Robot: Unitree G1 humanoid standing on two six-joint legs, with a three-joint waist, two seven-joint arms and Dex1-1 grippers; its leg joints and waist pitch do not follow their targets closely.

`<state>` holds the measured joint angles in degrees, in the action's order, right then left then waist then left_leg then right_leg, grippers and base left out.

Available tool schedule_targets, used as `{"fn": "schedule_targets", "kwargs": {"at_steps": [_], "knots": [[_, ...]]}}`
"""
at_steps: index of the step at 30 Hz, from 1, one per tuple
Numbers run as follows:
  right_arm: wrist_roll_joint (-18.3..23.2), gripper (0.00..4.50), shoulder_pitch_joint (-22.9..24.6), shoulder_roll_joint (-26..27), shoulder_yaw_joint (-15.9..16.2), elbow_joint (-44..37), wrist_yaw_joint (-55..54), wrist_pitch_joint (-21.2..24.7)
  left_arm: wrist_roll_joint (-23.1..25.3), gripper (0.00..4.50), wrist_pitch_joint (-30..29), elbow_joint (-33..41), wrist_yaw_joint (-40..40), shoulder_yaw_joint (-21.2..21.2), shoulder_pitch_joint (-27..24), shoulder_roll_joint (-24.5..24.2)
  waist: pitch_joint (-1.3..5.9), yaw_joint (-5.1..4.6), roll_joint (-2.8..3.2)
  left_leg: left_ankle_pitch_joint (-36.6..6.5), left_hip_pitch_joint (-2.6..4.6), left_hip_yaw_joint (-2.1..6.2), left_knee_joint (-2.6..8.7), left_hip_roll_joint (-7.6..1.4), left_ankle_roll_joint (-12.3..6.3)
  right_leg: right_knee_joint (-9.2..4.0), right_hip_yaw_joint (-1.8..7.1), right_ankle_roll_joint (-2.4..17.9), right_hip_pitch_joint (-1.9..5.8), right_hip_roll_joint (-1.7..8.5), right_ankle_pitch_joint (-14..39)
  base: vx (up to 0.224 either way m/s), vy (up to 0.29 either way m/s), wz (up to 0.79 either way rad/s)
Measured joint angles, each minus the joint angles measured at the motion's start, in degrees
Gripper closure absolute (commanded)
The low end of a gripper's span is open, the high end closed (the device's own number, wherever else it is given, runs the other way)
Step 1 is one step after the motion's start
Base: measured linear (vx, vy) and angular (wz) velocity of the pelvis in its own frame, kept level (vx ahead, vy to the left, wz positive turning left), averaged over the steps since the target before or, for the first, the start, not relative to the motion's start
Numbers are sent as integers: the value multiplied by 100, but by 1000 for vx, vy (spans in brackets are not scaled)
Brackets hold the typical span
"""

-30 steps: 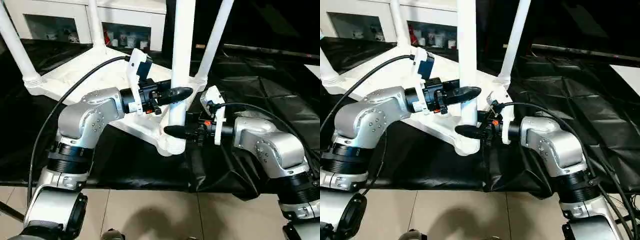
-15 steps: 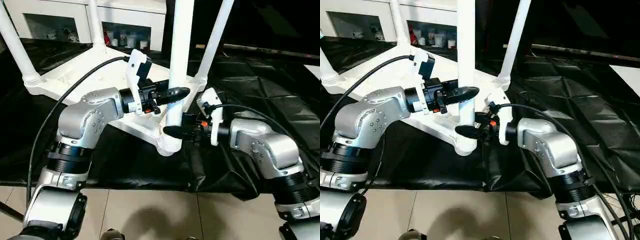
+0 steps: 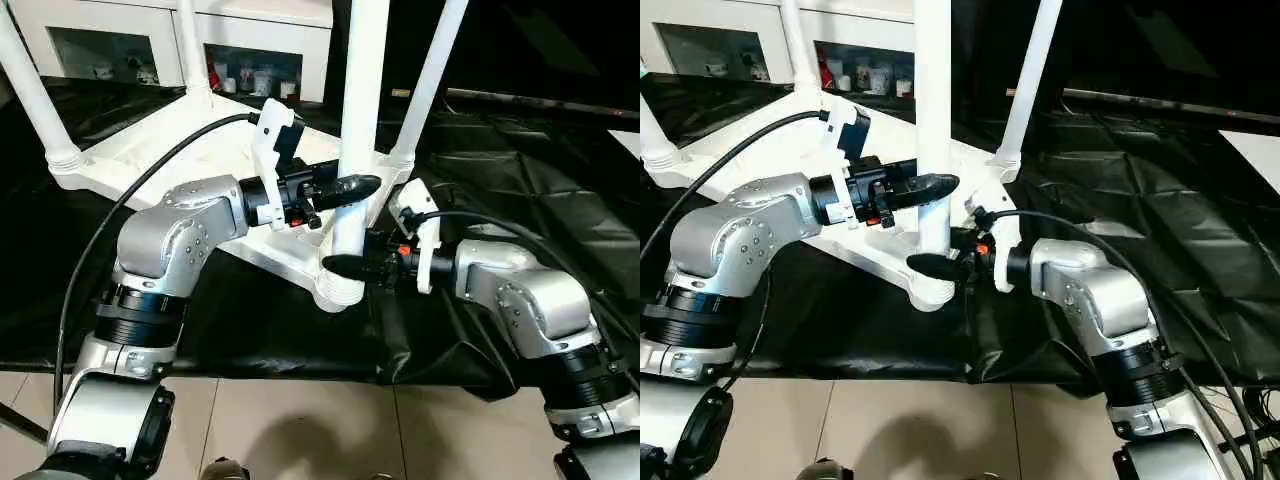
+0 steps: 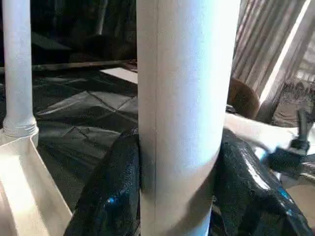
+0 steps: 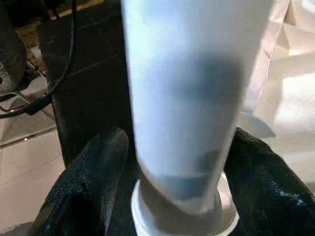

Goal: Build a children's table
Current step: Pick table leg

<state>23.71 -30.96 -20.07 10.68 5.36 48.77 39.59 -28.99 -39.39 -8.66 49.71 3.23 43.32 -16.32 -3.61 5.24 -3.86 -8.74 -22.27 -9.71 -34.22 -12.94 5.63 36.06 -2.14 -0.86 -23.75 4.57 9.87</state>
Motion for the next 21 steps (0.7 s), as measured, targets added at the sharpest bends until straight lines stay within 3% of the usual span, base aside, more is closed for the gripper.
{"fn": "schedule_targets", "kwargs": {"at_steps": [7,13,14,21], "knots": [[-84,134,-1,23,0,17,0,-37,-1,268,-10,80,18,15,0,-3,0,0,0,0,1,0,0,0,0,0,0,0,1,0,0,0,0,0],[-85,182,-1,76,0,45,1,-42,-3,268,-23,124,73,57,0,2,0,-3,0,0,1,0,0,0,0,0,0,0,0,0,0,0,0,0],[-85,207,-1,81,0,45,8,-42,-3,268,-24,124,73,58,0,5,0,-3,0,0,1,0,0,0,0,0,0,0,0,0,0,0,0,0],[-91,252,-1,85,1,45,55,-101,-6,268,-36,163,70,57,0,6,0,-4,0,0,1,0,0,0,0,0,0,0,0,0,0,0,0,0]]}}
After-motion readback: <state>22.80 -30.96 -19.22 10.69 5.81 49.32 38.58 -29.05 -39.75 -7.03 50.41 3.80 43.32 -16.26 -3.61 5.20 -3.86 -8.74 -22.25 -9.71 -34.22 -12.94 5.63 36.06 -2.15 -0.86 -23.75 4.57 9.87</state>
